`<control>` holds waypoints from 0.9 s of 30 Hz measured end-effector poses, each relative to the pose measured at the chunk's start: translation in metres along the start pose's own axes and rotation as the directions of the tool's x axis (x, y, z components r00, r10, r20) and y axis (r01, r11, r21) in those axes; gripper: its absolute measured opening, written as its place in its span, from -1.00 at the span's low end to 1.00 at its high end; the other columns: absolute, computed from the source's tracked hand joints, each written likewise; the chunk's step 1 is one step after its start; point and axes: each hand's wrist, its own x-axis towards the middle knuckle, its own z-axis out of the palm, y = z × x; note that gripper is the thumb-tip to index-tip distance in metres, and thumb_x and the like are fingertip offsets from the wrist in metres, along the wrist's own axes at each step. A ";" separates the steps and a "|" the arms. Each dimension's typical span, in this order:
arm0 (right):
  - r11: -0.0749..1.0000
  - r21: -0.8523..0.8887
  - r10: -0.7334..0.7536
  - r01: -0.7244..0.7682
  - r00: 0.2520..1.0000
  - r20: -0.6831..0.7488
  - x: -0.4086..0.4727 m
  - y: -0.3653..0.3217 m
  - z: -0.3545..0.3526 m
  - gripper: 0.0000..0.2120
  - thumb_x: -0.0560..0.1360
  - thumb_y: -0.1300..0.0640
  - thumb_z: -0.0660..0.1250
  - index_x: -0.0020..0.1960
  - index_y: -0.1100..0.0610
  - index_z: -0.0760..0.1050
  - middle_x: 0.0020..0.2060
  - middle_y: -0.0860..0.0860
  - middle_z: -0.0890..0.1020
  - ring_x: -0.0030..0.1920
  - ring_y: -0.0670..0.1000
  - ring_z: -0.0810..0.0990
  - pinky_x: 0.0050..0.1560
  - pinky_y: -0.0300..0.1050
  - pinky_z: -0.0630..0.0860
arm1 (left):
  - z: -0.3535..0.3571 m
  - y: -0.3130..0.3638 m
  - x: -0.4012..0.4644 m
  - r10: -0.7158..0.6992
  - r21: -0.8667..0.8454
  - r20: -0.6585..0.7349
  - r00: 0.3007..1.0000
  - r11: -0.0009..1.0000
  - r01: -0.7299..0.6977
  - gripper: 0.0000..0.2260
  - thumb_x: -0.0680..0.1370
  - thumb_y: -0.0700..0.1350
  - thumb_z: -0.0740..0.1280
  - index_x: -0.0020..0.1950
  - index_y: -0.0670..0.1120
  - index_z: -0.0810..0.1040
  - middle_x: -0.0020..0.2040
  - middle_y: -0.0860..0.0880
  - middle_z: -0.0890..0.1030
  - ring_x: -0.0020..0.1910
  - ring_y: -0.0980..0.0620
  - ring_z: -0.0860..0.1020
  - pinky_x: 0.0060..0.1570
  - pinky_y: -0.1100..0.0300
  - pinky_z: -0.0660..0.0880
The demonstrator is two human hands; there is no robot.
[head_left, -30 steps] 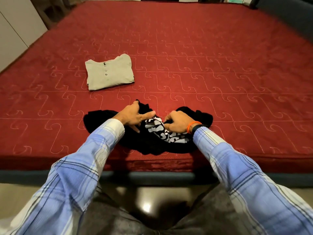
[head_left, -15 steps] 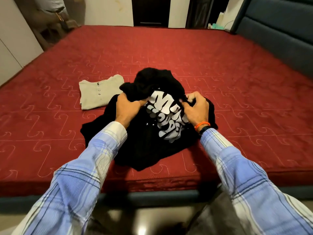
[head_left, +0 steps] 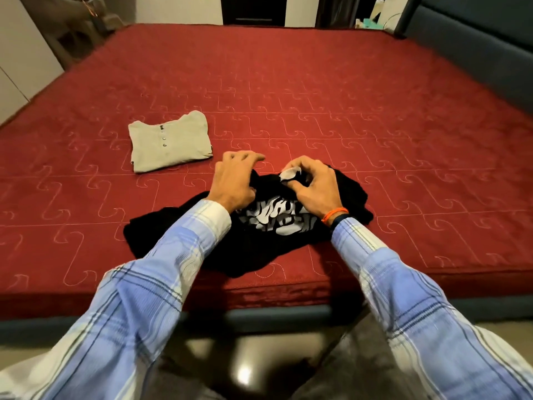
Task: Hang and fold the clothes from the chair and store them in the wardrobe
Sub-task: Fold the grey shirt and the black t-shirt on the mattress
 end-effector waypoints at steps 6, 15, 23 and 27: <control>1.000 0.007 0.007 -0.007 1.000 0.016 0.003 0.001 -0.022 -0.77 0.37 0.07 0.52 -0.01 0.01 0.57 -0.13 -0.15 0.67 -0.08 -0.13 0.63 0.00 -0.08 0.58 | 0.000 0.000 0.014 0.031 -0.010 0.091 0.995 0.999 -0.030 -0.66 0.48 -0.04 0.47 0.25 -0.02 0.57 0.17 -0.03 0.64 0.20 -0.09 0.54 0.36 -0.09 0.33; 0.796 -0.599 0.137 -0.087 0.990 0.039 0.019 0.022 -0.044 -0.68 0.42 -0.16 0.45 -0.04 0.07 0.58 0.00 -0.03 0.60 0.11 0.06 0.44 0.02 -0.07 0.34 | -0.015 -0.001 0.024 -0.031 0.352 -0.070 0.997 0.934 0.054 -0.74 0.42 0.00 0.47 0.05 -0.06 0.63 -0.03 -0.10 0.68 0.03 -0.16 0.57 0.08 0.01 0.51; 0.943 -0.265 0.250 -0.199 0.952 0.175 0.025 0.014 -0.067 -0.73 0.34 0.00 0.49 -0.07 0.01 0.47 -0.18 -0.05 0.62 -0.17 -0.01 0.58 -0.08 -0.13 0.51 | -0.031 -0.006 0.021 -0.241 -0.177 -0.200 0.950 0.962 0.207 -0.74 0.38 -0.23 0.32 0.05 -0.07 0.58 -0.01 -0.21 0.64 0.02 -0.28 0.57 0.05 0.00 0.50; 0.924 -0.303 0.323 -0.232 0.897 0.300 0.026 0.010 -0.082 -0.79 0.38 0.22 0.37 0.00 0.03 0.57 -0.12 -0.01 0.64 -0.09 0.01 0.59 -0.08 -0.22 0.42 | -0.034 -0.007 0.022 -0.328 -0.282 -0.206 0.922 0.922 0.265 -0.70 0.39 -0.24 0.35 0.10 -0.05 0.65 0.03 -0.20 0.66 0.06 -0.24 0.59 0.11 0.04 0.52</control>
